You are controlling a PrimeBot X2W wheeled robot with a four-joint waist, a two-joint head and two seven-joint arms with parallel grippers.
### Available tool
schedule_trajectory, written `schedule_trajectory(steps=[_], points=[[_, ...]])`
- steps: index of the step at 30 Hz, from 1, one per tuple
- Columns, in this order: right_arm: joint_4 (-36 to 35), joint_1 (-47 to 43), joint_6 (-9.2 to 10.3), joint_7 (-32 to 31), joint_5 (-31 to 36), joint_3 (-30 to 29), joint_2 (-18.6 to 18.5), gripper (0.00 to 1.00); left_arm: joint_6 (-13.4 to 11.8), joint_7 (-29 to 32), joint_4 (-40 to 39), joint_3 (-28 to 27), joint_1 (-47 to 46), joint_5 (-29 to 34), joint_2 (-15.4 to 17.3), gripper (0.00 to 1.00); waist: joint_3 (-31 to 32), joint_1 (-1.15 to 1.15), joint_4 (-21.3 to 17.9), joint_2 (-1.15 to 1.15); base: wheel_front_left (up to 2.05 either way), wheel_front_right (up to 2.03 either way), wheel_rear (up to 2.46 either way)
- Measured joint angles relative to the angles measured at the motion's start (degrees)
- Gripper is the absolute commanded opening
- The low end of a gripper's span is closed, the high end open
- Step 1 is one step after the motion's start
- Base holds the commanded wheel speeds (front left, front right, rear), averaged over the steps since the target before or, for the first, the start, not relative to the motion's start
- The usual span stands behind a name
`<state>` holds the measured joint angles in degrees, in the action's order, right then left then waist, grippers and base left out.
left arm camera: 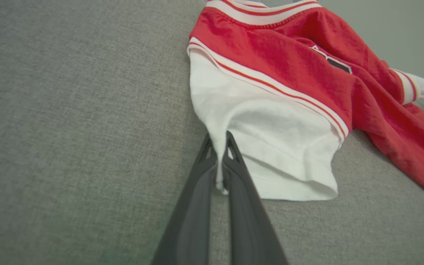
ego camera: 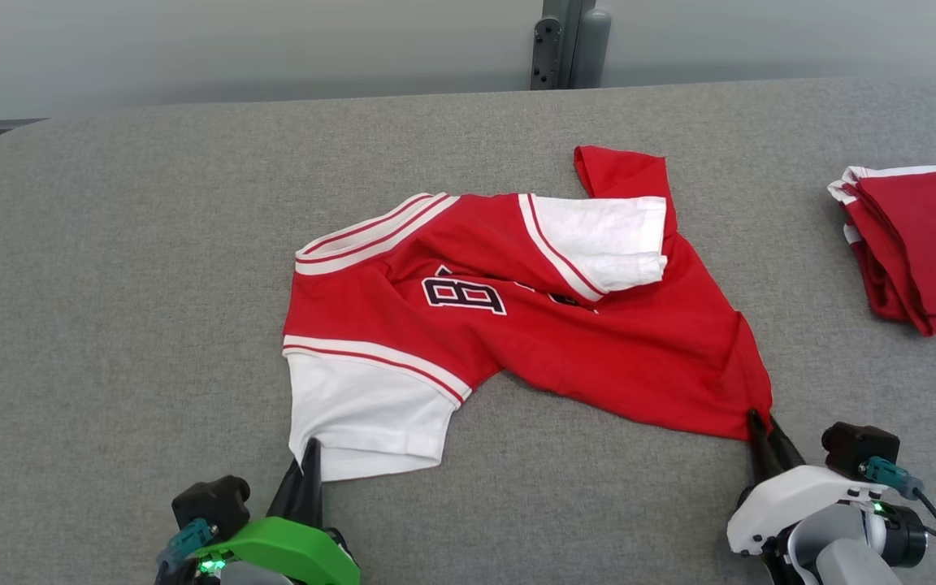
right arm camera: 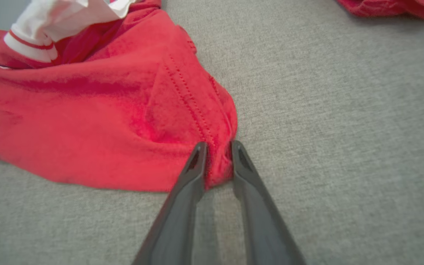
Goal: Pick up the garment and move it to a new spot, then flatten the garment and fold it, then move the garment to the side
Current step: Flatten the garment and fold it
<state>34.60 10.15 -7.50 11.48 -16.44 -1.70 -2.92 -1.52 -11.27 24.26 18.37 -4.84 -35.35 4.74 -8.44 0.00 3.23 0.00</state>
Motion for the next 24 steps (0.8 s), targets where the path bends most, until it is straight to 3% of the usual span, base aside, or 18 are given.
schedule_trajectory(steps=[4, 9, 16, 24], points=[[-0.5, 0.7, 0.00, 0.7, -2.7, 0.9, 0.1, 0.00, 0.1, -0.7, -1.0, -0.2, -0.2, 0.0, 0.3, 0.00, 0.2, 0.00, -0.3, 0.00, 0.00, 0.00, 0.00], [-6.3, 1.7, 0.00, 0.9, -10.6, 3.1, 0.1, 0.00, 1.6, -1.6, -4.8, -2.1, -2.3, -1.7, 0.4, 0.00, 0.9, 0.00, -1.1, 0.00, 0.00, 0.00, 0.00], [-21.4, 1.8, 0.00, -3.5, -20.5, 4.7, -1.5, 0.00, 4.5, -1.4, -15.5, -6.1, -6.0, -7.9, 0.7, 0.00, 2.4, 0.00, -2.4, 0.00, 0.00, 0.00, 0.00], [-41.3, -0.3, 0.00, -10.4, -30.0, 2.5, -3.4, 0.00, 4.2, 3.6, -35.2, -9.3, -10.1, -13.2, 2.4, 0.00, 3.6, 0.00, -4.1, 0.00, 0.00, 0.00, 0.00]])
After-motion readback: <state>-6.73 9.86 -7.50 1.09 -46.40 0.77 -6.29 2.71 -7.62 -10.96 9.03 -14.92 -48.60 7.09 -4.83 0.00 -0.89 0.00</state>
